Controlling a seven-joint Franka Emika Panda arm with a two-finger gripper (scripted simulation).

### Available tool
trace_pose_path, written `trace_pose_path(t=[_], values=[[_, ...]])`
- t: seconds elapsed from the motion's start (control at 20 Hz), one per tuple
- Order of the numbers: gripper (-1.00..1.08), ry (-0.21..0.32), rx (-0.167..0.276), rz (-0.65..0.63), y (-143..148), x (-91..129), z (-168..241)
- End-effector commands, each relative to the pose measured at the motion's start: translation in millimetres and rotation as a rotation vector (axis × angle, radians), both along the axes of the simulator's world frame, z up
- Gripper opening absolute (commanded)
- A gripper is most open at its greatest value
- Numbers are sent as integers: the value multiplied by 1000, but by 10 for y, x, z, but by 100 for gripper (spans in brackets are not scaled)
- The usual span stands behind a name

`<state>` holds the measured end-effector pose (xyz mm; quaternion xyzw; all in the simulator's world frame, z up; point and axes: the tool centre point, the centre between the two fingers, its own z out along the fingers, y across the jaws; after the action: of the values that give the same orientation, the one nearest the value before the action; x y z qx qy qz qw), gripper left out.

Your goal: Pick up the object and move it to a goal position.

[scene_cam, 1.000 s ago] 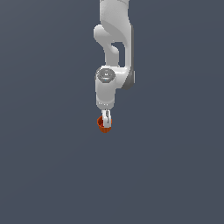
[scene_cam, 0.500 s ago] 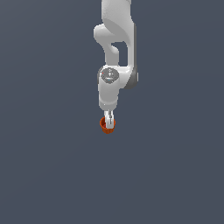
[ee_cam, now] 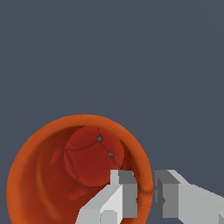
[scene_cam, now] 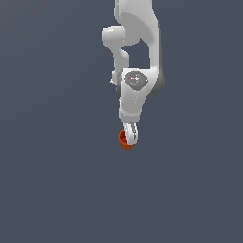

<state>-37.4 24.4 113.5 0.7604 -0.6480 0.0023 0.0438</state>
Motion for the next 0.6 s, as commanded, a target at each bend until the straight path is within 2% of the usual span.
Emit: trace_pose_path(t=[0.0,0.55], values=[[-100,-1,0,0,170,144,115],[-100,-1,1,1,801,695,511]])
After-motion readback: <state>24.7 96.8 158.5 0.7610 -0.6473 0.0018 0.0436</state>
